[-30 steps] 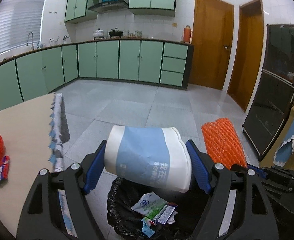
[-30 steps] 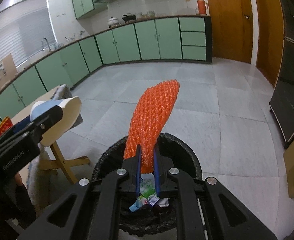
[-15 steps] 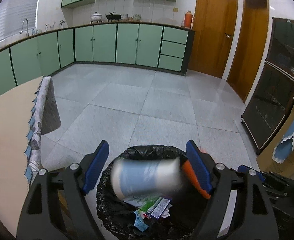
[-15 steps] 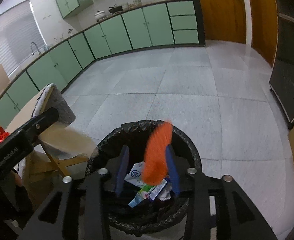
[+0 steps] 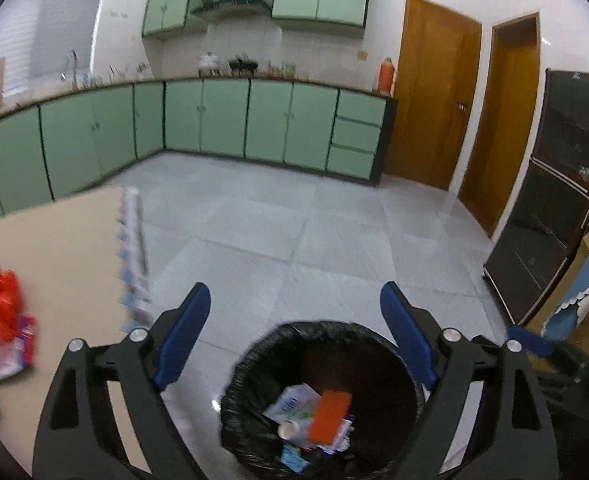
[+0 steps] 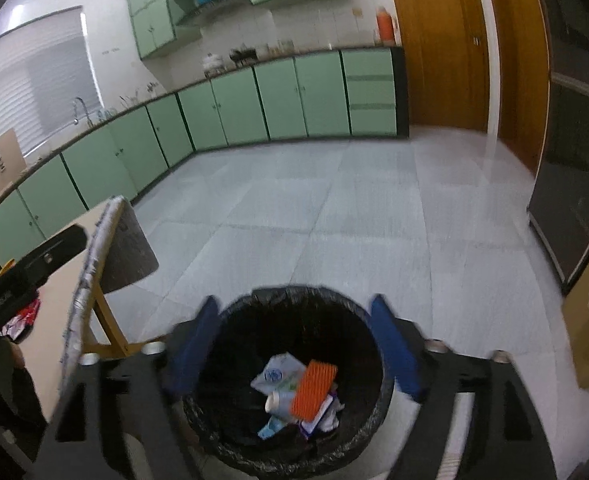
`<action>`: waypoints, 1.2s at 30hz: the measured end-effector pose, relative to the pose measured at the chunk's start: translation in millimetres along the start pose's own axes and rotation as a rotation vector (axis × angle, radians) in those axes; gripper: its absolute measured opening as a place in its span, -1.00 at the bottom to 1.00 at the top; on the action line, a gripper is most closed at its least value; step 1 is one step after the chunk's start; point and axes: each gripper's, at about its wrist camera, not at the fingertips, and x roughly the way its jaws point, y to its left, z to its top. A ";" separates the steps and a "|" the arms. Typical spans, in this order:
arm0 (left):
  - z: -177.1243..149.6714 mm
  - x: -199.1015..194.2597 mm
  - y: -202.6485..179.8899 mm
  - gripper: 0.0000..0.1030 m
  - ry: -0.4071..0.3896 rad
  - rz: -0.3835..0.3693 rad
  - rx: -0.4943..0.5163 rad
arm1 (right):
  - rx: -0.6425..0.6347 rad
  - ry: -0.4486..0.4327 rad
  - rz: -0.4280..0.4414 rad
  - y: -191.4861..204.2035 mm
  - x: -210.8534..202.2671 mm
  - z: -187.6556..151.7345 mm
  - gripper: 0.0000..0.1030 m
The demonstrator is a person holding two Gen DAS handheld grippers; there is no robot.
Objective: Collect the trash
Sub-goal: 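Open both grippers to drop the orange net and paper cup into the bin, then move both grippers back over the remaining trash on the table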
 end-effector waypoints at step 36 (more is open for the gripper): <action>-68.6 -110.4 241.1 0.74 0.067 0.506 -0.217 | -0.340 -0.162 0.353 260.5 -17.4 -49.1 0.88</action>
